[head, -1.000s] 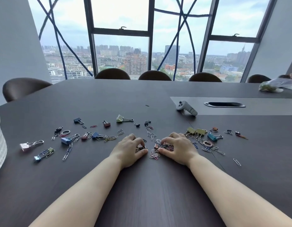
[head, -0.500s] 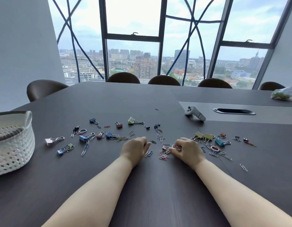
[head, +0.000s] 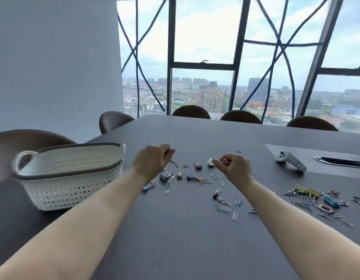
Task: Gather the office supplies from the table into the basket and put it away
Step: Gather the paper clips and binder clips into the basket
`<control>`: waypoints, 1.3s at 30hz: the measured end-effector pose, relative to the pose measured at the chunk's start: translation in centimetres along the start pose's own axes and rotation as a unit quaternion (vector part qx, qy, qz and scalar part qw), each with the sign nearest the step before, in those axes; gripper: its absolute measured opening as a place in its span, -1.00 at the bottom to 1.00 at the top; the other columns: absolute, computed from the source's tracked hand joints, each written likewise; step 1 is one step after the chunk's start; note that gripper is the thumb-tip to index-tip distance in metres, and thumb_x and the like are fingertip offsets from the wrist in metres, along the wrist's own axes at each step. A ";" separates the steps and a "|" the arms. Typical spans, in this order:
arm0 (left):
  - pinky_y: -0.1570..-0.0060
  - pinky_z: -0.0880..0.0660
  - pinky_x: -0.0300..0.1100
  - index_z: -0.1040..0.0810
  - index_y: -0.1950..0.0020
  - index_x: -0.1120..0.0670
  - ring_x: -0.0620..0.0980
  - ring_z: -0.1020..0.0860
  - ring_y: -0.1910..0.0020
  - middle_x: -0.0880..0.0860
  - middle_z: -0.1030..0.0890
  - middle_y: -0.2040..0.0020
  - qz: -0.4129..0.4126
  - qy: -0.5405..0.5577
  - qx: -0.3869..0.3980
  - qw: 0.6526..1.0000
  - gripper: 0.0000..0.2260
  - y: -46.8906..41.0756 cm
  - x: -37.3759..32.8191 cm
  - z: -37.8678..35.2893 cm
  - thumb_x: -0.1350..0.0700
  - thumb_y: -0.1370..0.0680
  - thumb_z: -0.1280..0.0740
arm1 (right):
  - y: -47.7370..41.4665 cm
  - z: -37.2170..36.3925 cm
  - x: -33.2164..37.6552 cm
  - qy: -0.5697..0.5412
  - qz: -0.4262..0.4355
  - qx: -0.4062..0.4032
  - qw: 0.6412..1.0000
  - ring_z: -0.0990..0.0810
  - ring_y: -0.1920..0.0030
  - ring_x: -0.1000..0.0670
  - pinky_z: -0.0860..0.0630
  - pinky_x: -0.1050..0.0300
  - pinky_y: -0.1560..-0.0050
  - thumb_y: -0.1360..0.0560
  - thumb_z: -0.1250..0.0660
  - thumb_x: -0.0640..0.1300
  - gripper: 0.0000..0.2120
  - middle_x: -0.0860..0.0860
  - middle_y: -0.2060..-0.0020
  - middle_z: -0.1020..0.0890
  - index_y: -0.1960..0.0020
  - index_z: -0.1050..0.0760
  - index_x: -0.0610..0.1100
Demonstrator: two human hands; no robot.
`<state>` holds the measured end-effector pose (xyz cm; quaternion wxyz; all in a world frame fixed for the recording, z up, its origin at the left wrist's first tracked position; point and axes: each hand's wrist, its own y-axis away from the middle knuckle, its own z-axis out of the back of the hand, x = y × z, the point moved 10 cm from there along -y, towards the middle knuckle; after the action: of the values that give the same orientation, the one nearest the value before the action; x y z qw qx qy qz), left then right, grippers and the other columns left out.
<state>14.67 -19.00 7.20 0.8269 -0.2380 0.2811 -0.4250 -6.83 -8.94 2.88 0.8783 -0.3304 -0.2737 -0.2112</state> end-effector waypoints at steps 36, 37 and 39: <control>0.24 -0.43 -0.19 -0.52 0.09 0.06 -0.17 -0.48 0.41 -0.05 -0.56 0.31 0.142 -0.026 0.105 0.984 -0.85 7.2 22.3 11.8 0.05 -0.58 -0.20 | 0.5 -17.1 26.5 -0.177 0.163 0.079 0.967 -0.46 0.40 0.06 -0.33 0.38 0.39 -0.38 -0.45 -0.01 -0.80 -0.04 0.43 -0.57 0.31 -0.59 -0.12; 0.20 -0.43 -0.19 -0.52 0.13 0.07 -0.20 -0.49 0.41 -0.05 -0.58 0.32 0.128 -0.042 0.092 0.987 -0.80 7.4 22.3 12.3 0.00 -0.58 -0.19 | 0.5 -17.5 27.0 -0.180 0.167 0.083 0.966 -0.46 0.39 0.05 -0.36 0.32 0.37 -0.38 -0.45 0.00 -0.80 -0.04 0.42 -0.57 0.29 -0.59 -0.13; 0.12 -0.39 -0.12 -0.48 0.27 0.07 -0.08 -0.53 0.35 -0.03 -0.56 0.38 0.103 -0.086 0.065 0.989 -0.64 8.2 22.3 13.1 -0.11 -0.58 -0.11 | 0.3 -18.4 28.4 -0.180 0.178 0.088 0.963 -0.48 0.37 0.03 -0.37 0.25 0.35 -0.39 -0.44 0.01 -0.78 -0.04 0.41 -0.57 0.27 -0.60 -0.15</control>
<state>38.76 -31.31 5.71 0.9010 -0.1892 0.2037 -0.3331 21.23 -26.95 8.79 0.8635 -0.3282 -0.3813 0.0364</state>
